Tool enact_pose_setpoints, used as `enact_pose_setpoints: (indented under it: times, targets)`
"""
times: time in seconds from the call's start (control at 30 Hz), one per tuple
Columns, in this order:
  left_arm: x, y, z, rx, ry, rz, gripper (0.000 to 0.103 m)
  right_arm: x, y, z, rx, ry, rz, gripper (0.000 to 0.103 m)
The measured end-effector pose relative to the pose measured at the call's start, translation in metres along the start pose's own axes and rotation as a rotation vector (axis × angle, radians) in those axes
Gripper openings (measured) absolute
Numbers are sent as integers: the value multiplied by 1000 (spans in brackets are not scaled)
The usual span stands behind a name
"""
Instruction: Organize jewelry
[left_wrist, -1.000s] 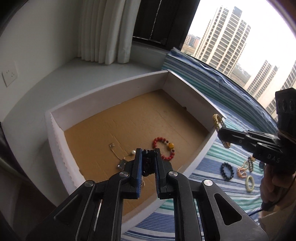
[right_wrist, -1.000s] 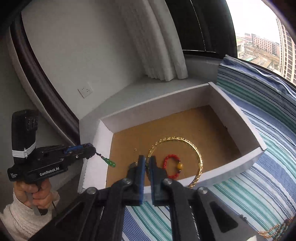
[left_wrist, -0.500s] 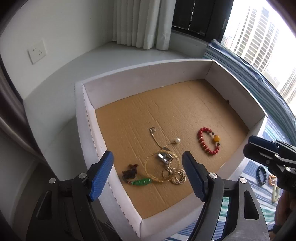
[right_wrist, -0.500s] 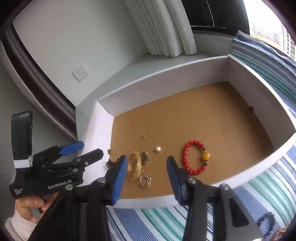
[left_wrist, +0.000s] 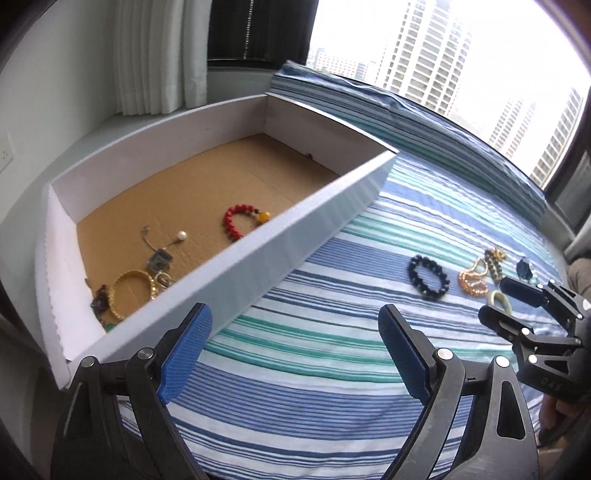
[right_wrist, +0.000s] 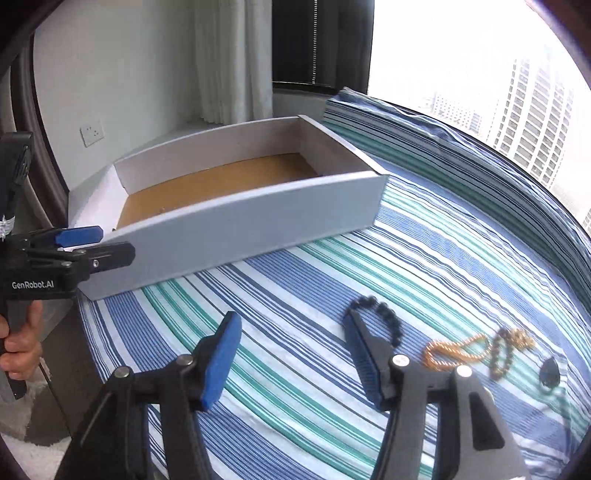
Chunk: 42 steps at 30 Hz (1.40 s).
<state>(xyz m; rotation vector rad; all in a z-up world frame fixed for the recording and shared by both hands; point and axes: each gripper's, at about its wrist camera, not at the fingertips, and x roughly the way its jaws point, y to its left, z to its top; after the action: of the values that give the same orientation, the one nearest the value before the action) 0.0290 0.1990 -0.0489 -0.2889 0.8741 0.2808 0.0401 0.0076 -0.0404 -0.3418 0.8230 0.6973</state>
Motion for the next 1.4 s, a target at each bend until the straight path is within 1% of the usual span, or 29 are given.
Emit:
enact_pose_setpoints:
  times: [0.1,0.2,0.27,0.4,0.53,0.67,0.9,1.07,1.3,1.4]
  targets:
    - [8,-37,-15,61,10,-35,93,-14,-32,-37,84,20,-64,59]
    - [19,-67,-31,105,52,-87,93,-29,-57,-75,172,25,-124,59]
    - [27,-84,-43,134,81,-107,93,-37,-72,-99,225,30,-161,59]
    - [33,-107,-61,182,120,-118,93,-50,-93,-141,325,44,-222,59]
    - [27,-114,-65,216,105,-113,93,-56,-107,-167,393,56,-262,59]
    - [22,-115,-66,226,91,-108,93,-61,-109,-173,417,44,-278,59]
    - [25,-121,-70,240,97,-122,93,-66,-97,-163,379,22,-277,59]
    - [26,-124,-73,248,95,-134,93,-66,-97,-161,374,24,-283,59]
    - [40,-113,-77,190,132,-125,93,-58,-95,-166,376,51,-296,59]
    - [43,-110,-81,183,136,-115,93,-57,-94,-167,375,55,-294,59]
